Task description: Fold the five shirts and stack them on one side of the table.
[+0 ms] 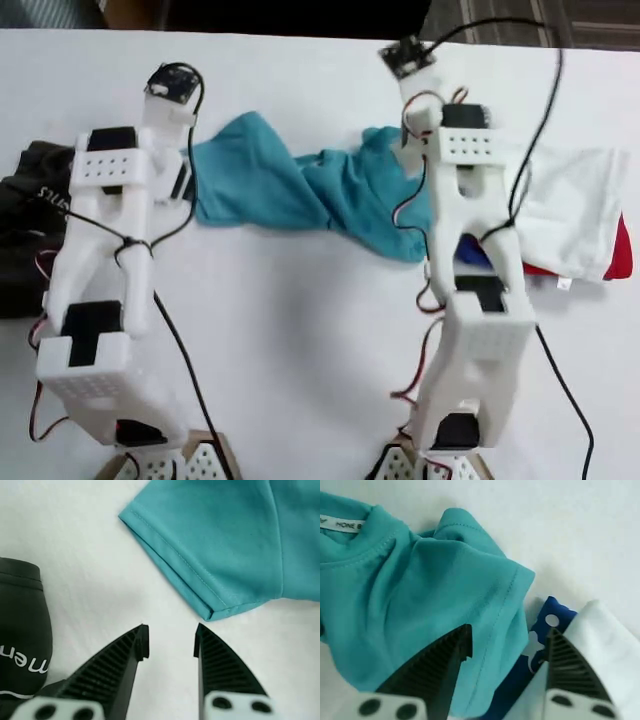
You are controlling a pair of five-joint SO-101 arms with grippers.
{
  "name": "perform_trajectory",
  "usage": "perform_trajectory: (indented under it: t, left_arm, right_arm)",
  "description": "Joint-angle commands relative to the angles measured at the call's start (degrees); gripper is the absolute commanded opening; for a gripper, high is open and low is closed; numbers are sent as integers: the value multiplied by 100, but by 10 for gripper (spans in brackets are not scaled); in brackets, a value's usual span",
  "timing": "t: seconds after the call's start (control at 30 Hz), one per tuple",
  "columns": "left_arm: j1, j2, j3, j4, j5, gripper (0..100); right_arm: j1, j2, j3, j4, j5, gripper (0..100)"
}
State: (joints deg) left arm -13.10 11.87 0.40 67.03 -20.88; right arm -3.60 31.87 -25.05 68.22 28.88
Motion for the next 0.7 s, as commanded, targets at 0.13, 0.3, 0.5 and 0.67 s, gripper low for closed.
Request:
perform_trajectory:
  t: [0.13, 0.3, 0.5, 0.67]
  left_arm:
    - [-53, -404, -22, 44, 0, 173]
    - [-35, -396, -22, 44, 0, 173]
    - [-26, -396, -22, 44, 9, 173]
    - [-26, -396, -22, 35, 9, 173]
  right_arm:
    - [66, 1534, -1591, -101, 35, 298]
    - [22, 2396, -2778, 523, 70, 293]
    - [40, 2791, -4123, 1130, 26, 38]
    - [-110, 2774, -5380, 2097, 26, 20]
